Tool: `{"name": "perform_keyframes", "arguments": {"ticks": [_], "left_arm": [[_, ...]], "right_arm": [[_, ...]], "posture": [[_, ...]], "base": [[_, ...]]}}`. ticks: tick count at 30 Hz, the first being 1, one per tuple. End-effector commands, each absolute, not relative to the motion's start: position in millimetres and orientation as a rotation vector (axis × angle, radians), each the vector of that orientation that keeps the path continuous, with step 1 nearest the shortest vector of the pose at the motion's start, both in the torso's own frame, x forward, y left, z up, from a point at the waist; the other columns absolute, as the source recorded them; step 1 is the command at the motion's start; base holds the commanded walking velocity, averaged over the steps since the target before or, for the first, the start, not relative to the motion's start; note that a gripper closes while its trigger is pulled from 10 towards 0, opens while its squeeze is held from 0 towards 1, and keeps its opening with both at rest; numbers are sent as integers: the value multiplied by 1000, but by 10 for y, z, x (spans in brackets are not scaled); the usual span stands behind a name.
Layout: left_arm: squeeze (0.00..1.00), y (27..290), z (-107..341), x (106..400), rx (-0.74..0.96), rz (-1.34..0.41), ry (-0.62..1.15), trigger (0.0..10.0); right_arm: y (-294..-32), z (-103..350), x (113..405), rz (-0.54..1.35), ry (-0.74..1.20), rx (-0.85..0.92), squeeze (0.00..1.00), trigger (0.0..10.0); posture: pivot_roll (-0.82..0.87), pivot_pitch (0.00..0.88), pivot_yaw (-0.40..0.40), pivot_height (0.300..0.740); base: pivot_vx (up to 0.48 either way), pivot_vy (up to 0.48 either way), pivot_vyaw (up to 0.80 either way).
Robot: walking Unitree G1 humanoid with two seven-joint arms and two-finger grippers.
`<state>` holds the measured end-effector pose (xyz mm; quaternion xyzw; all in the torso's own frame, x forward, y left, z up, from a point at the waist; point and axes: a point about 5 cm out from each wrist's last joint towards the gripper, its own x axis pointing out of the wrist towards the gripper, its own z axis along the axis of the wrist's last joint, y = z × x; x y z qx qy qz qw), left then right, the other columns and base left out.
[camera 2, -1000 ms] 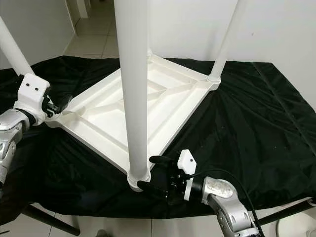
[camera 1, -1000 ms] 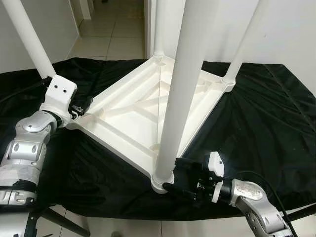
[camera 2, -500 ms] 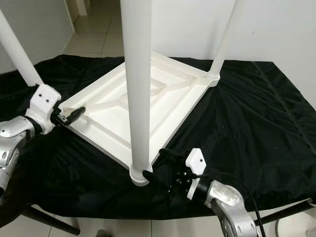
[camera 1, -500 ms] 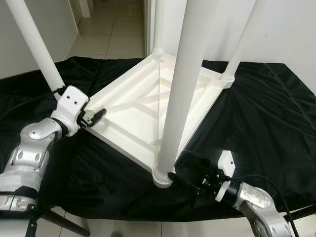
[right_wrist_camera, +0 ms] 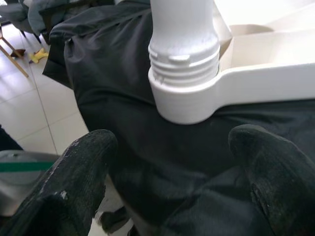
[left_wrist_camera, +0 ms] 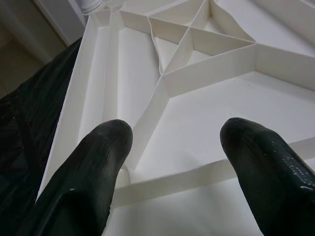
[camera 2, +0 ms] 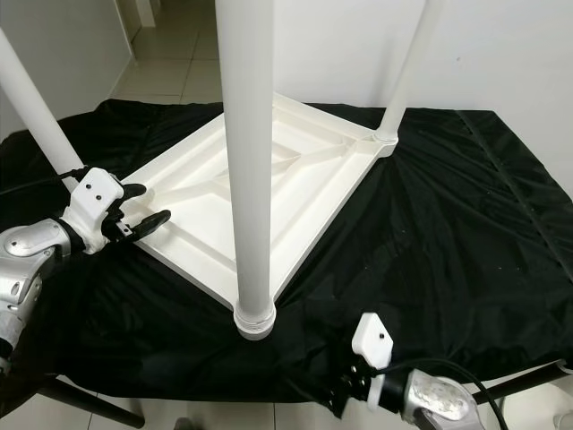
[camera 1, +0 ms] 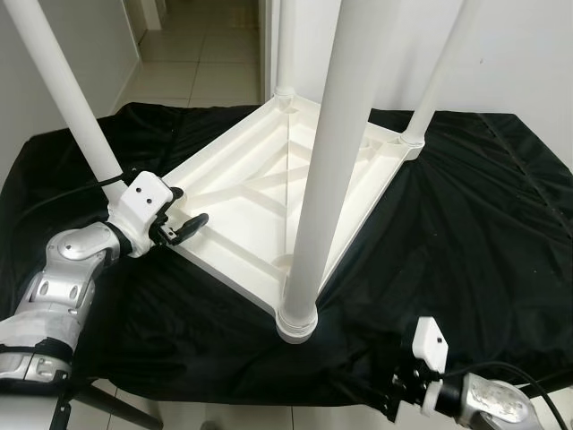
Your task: Building children table
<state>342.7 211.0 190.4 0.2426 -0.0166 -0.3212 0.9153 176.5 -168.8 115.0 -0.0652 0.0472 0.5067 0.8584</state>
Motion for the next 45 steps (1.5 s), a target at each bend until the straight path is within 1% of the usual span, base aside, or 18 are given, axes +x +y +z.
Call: {"name": "perform_keyframes", "arguments": {"ticks": [1, 2, 5, 7, 8, 10, 14, 17, 18, 20, 26, 28, 31, 34, 35, 38, 40, 45], "left_arm": [[0, 2086, 1870, 3435, 526, -718, -9, 10000], [0, 2084, 1871, 3443, 530, -720, -9, 10000], [0, 2083, 1871, 3448, 533, -723, -9, 10000], [0, 2091, 1868, 3458, 556, -720, -12, 10000], [0, 2091, 1868, 3458, 556, -720, -12, 10000], [0, 2121, 1865, 3486, 582, -685, -9, 10000], [0, 2144, 1866, 3508, 590, -664, -7, 10000], [0, 2170, 1819, 3492, 651, -676, 8, 10000], [0, 2170, 1819, 3492, 651, -676, 8, 10000], [0, 2165, 1773, 3468, 714, -699, 15, 10000], [0, 2151, 1704, 3438, 773, -744, 25, 10000], [0, 2117, 1639, 3381, 812, -805, 22, 10000], [0, 2099, 1593, 3354, 816, -833, 29, 10000], [0, 2097, 1543, 3363, 854, -815, 30, 10000], [0, 2102, 1554, 3400, 861, -775, 25, 10000], [0, 2109, 1577, 3445, 865, -729, 20, 10000], [0, 2109, 1580, 3448, 871, -728, 17, 10000], [0, 2100, 1486, 3379, 915, -797, 42, 10000]], "right_arm": [[-1842, 1176, 1774, 1013, 103, -144, 0, 10000], [-1936, 1186, 1810, 960, 99, -149, 0, 10000], [-1998, 1195, 1832, 924, 95, -153, 0, 10000], [-2111, 1197, 1921, 812, 94, -150, 0, 10000], [-2111, 1197, 1921, 812, 94, -150, 0, 10000], [-2169, 1221, 2017, 693, 71, -107, 0, 10000], [-2196, 1240, 2080, 608, 60, -50, 0, 10000], [-2345, 1179, 2313, 359, 92, -46, 0, 10000], [-2345, 1179, 2313, 359, 92, -46, 0, 10000], [-2384, 1199, 2435, 252, 76, -13, 0, 10000], [-2310, 1194, 2530, 205, 62, 36, 0, 10000], [-2251, 1187, 2607, 176, 61, 51, 0, 10000], [-2231, 1198, 2662, 143, 55, 65, 0, 10000], [-2228, 1261, 2838, 53, 30, 131, 0, 10000], [-2216, 1284, 2907, 29, 21, 146, 0, 10000], [-2186, 1300, 2981, 13, 16, 157, 0, 10000], [-2163, 1301, 3006, 13, 16, 156, 0, 10000], [-2100, 1311, 3079, 19, 16, 150, 0, 10000]], "posture": [[18, 97, 31, 740], [15, 96, 32, 740], [15, 96, 32, 740], [15, 94, 31, 740], [15, 94, 31, 740], [16, 92, 23, 740], [15, 91, 22, 740], [15, 92, 18, 740], [15, 92, 18, 740], [15, 92, 18, 740], [22, 89, 12, 740], [26, 83, 5, 740], [26, 83, 2, 740], [28, 82, -2, 740], [26, 82, -2, 740], [32, 82, -8, 740], [34, 83, -8, 740], [37, 85, -9, 740]], "base": [[0, 0, 0], [0, 0, 0], [0, 0, 0], [0, 0, 0], [0, 0, 0], [0, 0, 0], [0, 0, 0], [0, 0, 0], [0, 0, 0], [0, 0, 0], [0, 0, 0], [0, 0, 0], [0, 0, 0], [0, 0, 0], [0, 0, 0], [0, 0, 0], [0, 0, 0], [0, 0, 0]]}}
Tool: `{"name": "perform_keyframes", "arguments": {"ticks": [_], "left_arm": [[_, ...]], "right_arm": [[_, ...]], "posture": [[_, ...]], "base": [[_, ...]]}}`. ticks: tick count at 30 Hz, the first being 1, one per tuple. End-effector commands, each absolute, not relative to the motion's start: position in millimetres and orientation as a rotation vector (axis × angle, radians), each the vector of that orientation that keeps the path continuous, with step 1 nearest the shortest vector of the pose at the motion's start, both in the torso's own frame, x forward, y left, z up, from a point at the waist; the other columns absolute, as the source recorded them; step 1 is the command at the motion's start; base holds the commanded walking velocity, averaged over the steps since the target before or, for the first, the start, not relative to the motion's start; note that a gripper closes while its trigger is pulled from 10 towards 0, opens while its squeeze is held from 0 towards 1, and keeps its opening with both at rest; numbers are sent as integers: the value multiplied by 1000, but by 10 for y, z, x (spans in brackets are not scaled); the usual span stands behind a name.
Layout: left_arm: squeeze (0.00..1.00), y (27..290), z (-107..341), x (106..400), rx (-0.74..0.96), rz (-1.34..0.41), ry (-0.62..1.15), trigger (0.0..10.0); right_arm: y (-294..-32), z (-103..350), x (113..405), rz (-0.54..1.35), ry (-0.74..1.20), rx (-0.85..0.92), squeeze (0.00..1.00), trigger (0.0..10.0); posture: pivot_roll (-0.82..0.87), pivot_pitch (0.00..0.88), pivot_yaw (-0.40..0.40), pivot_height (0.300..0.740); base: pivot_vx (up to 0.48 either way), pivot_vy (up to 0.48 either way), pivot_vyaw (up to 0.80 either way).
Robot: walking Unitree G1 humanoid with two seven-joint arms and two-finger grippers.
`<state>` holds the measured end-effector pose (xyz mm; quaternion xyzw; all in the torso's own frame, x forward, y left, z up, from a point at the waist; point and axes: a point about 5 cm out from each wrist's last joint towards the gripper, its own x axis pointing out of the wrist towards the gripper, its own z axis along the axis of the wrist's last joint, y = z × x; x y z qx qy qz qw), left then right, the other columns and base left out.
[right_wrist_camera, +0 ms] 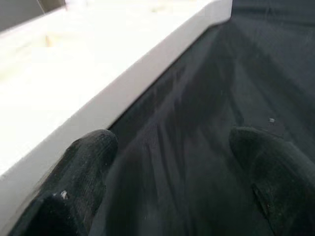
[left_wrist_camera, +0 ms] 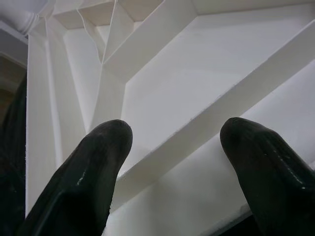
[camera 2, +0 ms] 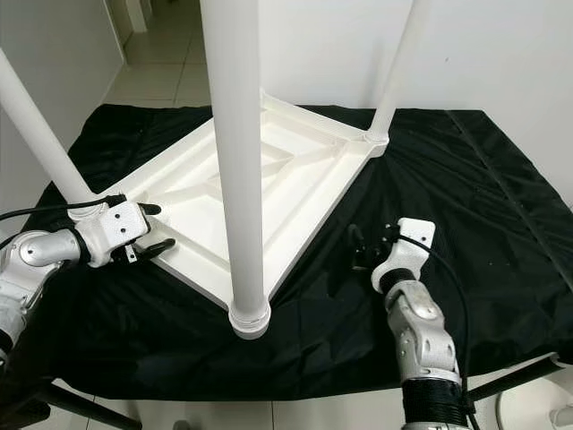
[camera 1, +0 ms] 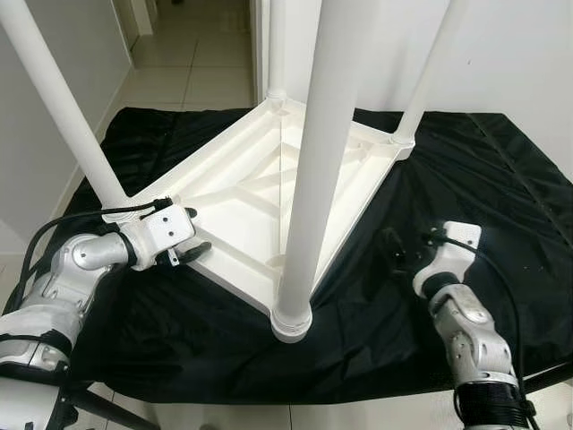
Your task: Building children table
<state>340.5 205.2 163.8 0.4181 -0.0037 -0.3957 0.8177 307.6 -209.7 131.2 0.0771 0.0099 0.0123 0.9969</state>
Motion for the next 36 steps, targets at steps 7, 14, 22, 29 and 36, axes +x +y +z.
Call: {"name": "perform_keyframes", "arguments": {"ticks": [7, 14, 22, 29, 36], "left_arm": [[0, 2098, 1340, 3212, 945, -936, 84, 10000], [0, 2135, 1267, 3090, 930, -1020, 120, 10000], [0, 2160, 1328, 3131, 870, -1029, 119, 10000], [0, 1993, 1453, 3295, 701, -1076, 112, 10000], [0, 1936, 1448, 3375, 693, -1104, 149, 10000]], "right_arm": [[-2121, 1355, 3137, -6, 1, 164, 0, 10000], [-2161, 1333, 3133, -19, 4, 149, 0, 10000], [-2190, 1320, 3132, -28, 0, 136, 0, 10000], [-2025, 1385, 3094, 110, -43, 106, 0, 10000], [-1801, 1458, 2889, 298, -103, 87, 0, 10000]], "posture": [[36, 85, -5, 740], [35, 82, -2, 740], [33, 72, 5, 740], [17, 79, 8, 740], [2, 88, 16, 740]], "base": [[0, 0, 0], [0, 0, 0], [0, 0, 0], [0, 0, 0], [0, 0, 0]]}}
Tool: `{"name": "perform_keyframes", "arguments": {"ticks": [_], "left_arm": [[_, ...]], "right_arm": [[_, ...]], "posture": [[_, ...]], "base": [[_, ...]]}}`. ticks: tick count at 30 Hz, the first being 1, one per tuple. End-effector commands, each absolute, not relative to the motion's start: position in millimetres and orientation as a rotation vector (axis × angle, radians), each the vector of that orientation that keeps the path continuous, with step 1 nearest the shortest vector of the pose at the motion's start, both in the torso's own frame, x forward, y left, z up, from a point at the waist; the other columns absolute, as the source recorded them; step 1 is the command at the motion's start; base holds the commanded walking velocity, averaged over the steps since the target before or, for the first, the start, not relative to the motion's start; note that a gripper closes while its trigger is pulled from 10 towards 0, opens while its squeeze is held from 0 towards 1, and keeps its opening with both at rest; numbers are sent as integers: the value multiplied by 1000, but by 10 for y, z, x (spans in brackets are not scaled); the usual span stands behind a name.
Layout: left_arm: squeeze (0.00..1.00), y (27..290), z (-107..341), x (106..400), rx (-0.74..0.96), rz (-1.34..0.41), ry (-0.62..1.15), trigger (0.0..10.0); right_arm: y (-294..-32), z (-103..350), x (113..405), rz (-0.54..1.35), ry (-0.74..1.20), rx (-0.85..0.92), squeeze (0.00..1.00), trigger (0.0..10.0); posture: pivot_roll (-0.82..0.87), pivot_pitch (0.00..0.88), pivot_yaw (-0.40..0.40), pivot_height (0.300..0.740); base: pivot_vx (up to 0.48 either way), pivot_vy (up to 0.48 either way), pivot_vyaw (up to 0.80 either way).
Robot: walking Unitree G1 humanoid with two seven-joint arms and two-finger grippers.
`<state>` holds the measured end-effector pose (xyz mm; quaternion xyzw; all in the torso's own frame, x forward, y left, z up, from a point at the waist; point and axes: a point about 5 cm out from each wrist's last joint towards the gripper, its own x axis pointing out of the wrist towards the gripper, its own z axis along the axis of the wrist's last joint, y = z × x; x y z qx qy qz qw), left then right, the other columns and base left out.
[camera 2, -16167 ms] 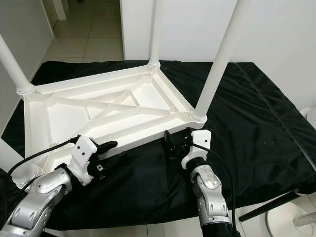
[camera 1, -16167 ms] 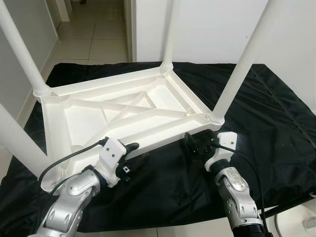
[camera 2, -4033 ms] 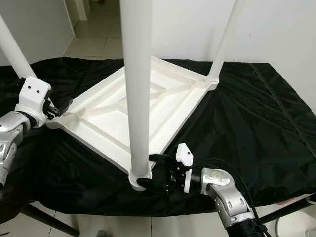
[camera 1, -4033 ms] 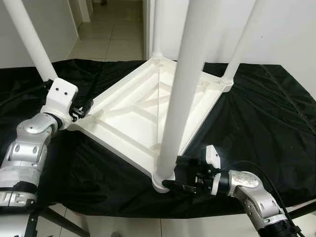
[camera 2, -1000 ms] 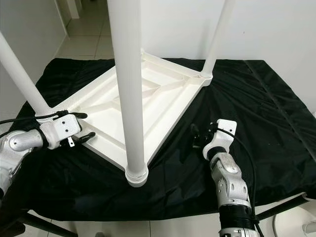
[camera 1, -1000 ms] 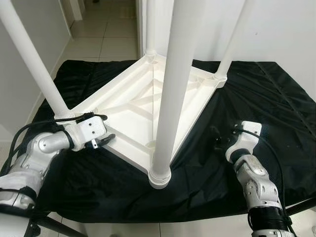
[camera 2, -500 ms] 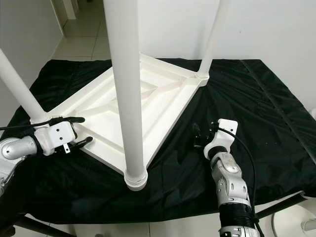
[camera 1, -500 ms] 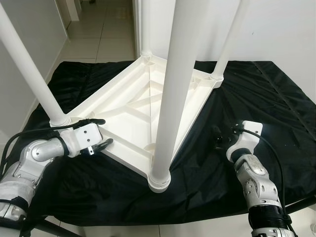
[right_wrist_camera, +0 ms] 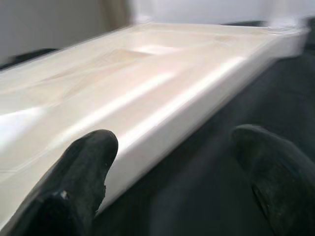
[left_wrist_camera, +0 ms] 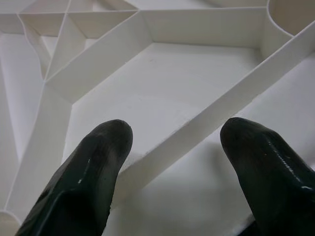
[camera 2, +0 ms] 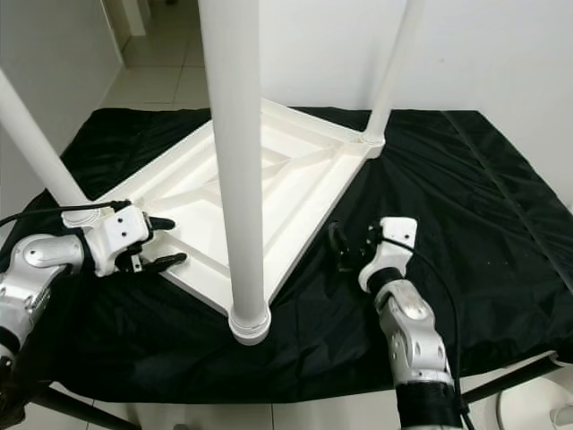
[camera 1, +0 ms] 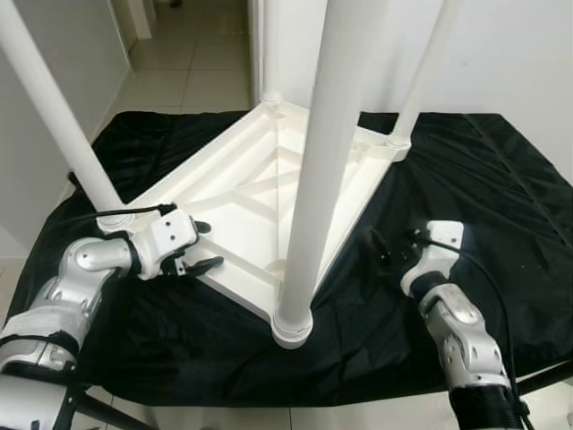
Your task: Building children table
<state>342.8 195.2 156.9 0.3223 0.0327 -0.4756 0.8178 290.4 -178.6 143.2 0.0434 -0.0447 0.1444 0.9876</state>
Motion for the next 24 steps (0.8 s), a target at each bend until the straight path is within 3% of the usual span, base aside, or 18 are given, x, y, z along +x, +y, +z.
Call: {"name": "perform_keyframes", "arguments": {"ticks": [1, 9, 14, 24], "left_arm": [[0, 1906, 1458, 3396, 703, -1119, 149, 10000], [0, 1791, 1515, 3502, 717, -1168, 175, 10000], [0, 1734, 1527, 3652, 788, -1096, 271, 10000], [0, 1717, 1480, 3688, 805, -1111, 405, 10000]], "right_arm": [[-1789, 1456, 2846, 317, -104, 85, 0, 10000], [-1895, 1429, 2771, 285, -89, 68, 0, 10000], [-1922, 1428, 2697, 276, -84, 60, 0, 10000], [-1963, 1433, 2690, 258, -74, 48, 0, 10000]], "posture": [[-4, 94, 19, 740], [-26, 112, 40, 740], [-36, 126, 47, 740], [-43, 135, 46, 740]], "base": [[0, 0, 0], [0, 0, 0], [0, 0, 0], [0, 0, 0]]}}
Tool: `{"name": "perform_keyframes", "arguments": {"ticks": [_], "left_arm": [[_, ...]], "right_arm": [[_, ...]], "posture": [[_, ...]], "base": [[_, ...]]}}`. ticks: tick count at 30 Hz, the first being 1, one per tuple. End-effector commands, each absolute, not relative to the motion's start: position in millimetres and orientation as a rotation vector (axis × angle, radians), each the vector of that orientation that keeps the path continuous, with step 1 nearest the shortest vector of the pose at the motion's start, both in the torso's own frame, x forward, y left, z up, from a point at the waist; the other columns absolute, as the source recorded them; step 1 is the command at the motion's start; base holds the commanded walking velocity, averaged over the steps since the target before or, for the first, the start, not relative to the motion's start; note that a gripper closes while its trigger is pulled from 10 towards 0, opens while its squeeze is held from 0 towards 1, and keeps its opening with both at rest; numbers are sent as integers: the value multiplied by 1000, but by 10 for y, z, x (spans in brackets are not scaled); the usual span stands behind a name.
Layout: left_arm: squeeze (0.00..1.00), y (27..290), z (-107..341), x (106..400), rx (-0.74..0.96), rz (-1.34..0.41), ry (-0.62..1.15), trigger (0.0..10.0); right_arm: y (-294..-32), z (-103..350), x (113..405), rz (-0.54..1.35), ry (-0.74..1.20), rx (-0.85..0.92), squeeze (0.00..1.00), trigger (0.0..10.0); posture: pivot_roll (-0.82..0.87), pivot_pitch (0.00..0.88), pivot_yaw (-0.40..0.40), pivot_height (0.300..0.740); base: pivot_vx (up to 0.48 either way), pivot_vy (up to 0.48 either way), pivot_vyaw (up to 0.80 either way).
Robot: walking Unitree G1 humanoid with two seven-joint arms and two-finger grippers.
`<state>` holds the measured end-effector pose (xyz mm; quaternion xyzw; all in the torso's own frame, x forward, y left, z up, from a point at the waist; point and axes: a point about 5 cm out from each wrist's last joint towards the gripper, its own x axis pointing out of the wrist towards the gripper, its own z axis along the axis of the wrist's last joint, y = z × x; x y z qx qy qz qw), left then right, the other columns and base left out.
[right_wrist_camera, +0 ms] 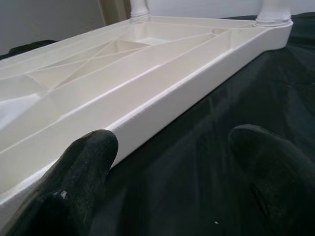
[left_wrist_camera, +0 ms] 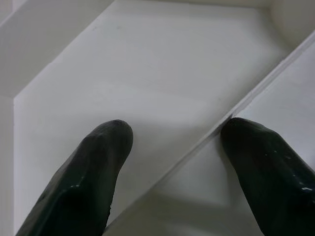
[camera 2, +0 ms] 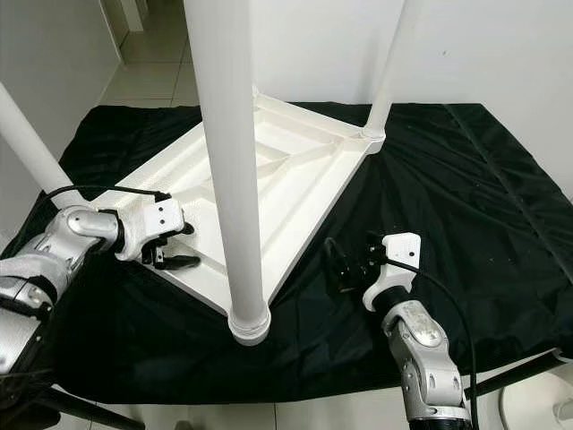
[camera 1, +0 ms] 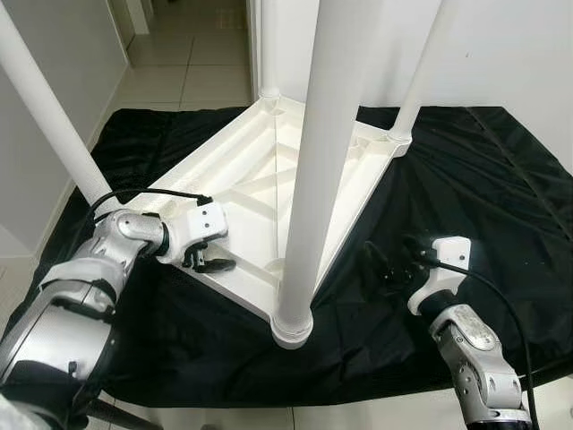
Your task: Building children table
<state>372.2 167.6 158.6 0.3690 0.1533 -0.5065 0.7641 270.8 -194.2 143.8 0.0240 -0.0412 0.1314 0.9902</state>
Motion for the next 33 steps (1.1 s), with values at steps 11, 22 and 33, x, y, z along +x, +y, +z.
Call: {"name": "perform_keyframes", "arguments": {"ticks": [11, 22, 33], "left_arm": [[0, 1802, 1514, 3705, 705, -1075, 407, 0], [0, 1877, 1405, 3606, 649, -1122, 416, 0], [0, 1791, 1317, 3590, 720, -1135, 415, 10000]], "right_arm": [[-1998, 1428, 2681, 238, -70, 47, 0, 10000], [-1991, 1445, 2731, 250, -72, 48, 0, 10000], [-1970, 1453, 2758, 264, -74, 47, 0, 10000]], "posture": [[-39, 129, 48, 740], [-23, 128, 34, 740], [-19, 131, 29, 740]], "base": [[0, 0, 0], [0, 0, 0], [0, 0, 0]]}}
